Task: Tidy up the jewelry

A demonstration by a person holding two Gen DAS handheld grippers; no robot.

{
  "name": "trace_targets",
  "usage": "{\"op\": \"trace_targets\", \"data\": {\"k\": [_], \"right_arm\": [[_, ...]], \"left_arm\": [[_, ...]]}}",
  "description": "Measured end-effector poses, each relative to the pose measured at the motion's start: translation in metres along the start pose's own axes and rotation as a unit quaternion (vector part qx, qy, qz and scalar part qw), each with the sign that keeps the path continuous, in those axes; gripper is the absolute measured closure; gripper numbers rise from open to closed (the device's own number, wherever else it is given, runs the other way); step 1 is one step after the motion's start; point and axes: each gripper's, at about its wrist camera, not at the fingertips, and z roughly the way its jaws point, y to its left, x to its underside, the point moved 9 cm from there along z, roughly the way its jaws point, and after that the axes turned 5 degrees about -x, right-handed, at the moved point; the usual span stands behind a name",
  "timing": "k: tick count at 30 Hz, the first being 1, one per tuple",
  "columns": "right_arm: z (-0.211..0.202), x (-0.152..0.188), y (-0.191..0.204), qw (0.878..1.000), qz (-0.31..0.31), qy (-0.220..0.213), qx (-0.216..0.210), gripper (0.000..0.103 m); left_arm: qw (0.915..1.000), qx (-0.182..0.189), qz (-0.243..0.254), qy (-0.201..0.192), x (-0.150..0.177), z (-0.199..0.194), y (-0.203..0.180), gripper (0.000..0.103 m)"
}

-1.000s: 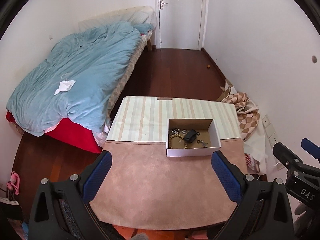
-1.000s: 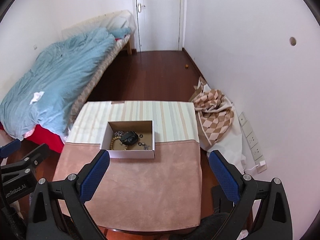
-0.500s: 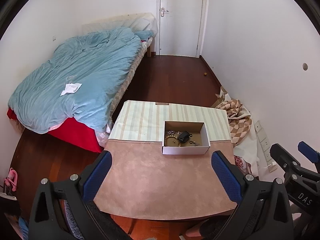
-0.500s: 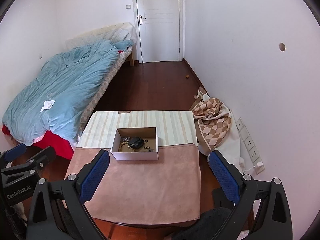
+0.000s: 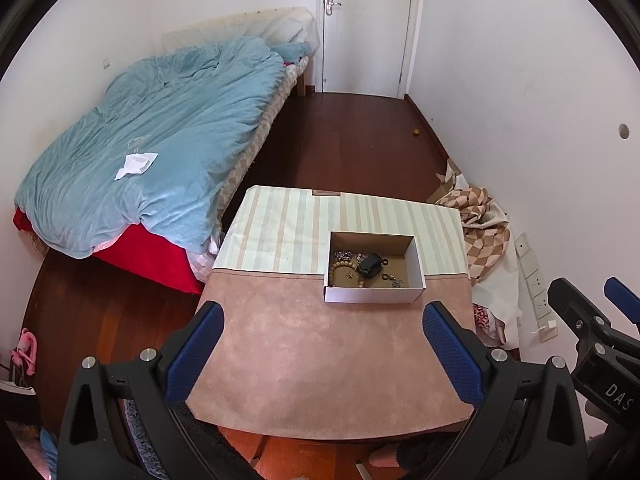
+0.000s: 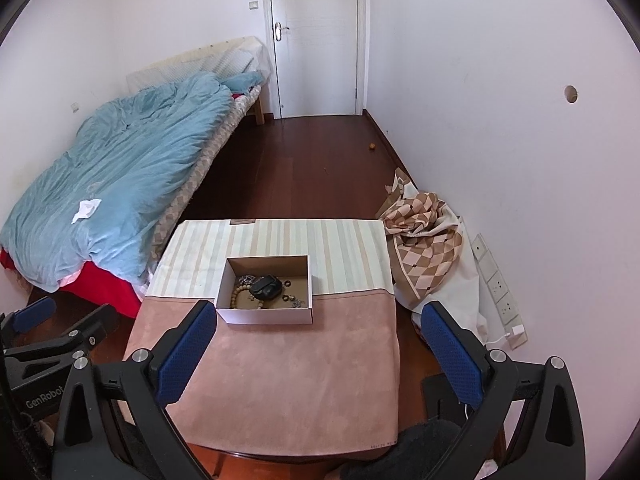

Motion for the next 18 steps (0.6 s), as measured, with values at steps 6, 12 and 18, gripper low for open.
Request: {"op": "trace_targets", "data": {"k": [6,12,18], "right_arm": [[0.035,-0.008,-0.002,1.000,0.002,0.022,0.002,0.000],[0.069,-0.018,-0.003,0.999,0.006,0.050,0.004,0.000],[0.095,-0.028,-0.004,0.997,0.002,0.075,0.007,0.000]], "left_arm": [[0.9997,-0.004,0.001,0.025,-0.011,0.029,-0.004,0.001],[0.9988,-0.006,0.004,0.049,-0.025,0.056,-0.007,0.001],[0.9977,-0.011,0.010,0.066,-0.033,0.076,-0.008,0.001]]}}
